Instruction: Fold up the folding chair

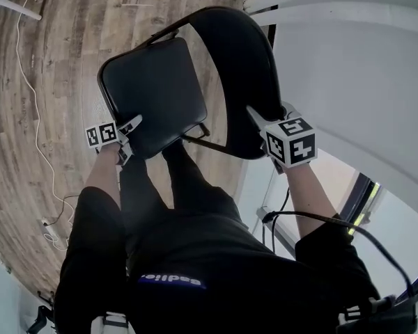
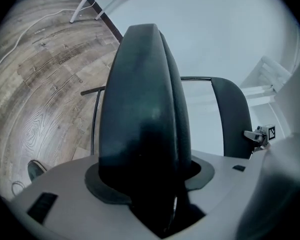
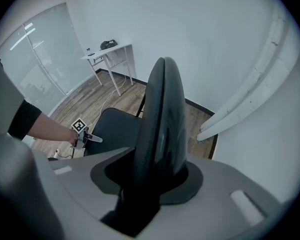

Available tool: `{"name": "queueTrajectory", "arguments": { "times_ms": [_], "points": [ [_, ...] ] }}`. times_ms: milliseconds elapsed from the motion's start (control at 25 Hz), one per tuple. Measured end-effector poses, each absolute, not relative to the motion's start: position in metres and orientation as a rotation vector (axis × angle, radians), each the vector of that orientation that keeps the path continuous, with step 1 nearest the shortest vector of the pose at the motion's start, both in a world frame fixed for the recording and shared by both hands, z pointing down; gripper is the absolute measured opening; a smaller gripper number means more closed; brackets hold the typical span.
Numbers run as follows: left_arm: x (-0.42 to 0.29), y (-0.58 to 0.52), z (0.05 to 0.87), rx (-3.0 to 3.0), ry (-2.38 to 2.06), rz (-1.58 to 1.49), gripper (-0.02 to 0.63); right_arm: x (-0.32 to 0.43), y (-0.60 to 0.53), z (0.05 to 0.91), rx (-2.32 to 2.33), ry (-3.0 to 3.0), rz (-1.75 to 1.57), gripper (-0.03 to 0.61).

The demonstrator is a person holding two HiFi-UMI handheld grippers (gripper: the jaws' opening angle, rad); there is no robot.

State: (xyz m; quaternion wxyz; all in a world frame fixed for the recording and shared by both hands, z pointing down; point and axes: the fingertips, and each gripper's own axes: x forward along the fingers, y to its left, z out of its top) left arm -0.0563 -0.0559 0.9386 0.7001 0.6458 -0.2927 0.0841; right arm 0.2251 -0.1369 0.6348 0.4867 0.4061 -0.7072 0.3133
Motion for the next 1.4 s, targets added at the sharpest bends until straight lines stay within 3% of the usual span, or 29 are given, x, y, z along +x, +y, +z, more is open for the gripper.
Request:
{"name": "queueTrajectory", "arguments": {
  "times_ms": [800,1400],
  "points": [
    [-0.001,-0.06,0.839,1.437,-0.695,0.137,0.186,0.188,-0.122,0.573,0.968,-1.76,0.749,0.089],
    [0.035,-0.061,0.788,1.438,-0.702,0.067,0.158,0.162,-0.107,0.549,0.917,-1.777,0.718,0.068]
  ]
}}
